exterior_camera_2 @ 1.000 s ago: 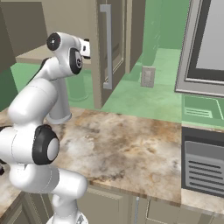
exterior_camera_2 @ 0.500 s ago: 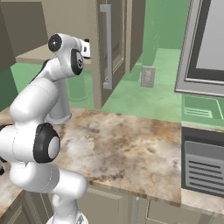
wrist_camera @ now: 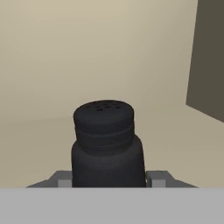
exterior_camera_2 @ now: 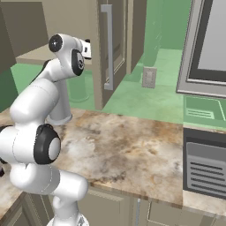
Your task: Move the ketchup and shaker from the cabinet to the dining counter.
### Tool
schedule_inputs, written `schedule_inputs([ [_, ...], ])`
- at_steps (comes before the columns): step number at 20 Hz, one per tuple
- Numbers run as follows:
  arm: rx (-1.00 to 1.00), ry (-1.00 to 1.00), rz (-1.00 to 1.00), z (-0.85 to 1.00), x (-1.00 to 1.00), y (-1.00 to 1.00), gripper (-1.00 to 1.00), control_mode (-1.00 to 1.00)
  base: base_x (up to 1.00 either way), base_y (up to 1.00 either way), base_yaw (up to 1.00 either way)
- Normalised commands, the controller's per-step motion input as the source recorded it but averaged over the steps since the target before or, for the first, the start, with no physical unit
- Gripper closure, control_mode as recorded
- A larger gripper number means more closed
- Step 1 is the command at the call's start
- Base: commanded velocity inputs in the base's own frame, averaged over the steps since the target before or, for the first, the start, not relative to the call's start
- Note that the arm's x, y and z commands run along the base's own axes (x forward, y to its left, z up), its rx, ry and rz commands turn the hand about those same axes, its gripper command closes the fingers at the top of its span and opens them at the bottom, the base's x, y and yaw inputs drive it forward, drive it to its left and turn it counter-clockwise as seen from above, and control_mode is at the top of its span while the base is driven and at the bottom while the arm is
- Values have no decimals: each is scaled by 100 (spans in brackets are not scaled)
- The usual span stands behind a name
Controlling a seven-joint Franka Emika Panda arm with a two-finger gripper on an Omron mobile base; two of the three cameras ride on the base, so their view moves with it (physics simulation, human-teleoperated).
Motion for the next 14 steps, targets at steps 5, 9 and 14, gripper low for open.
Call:
schedule_inputs([
  [5,0,0,0,0,0,0,100,-100,0,0,0],
  [9,0,1,0,-2,-3,0,100,-100,0,0,0],
  [14,0,0,0,-11,-28,1,100,-100,0,0,0],
])
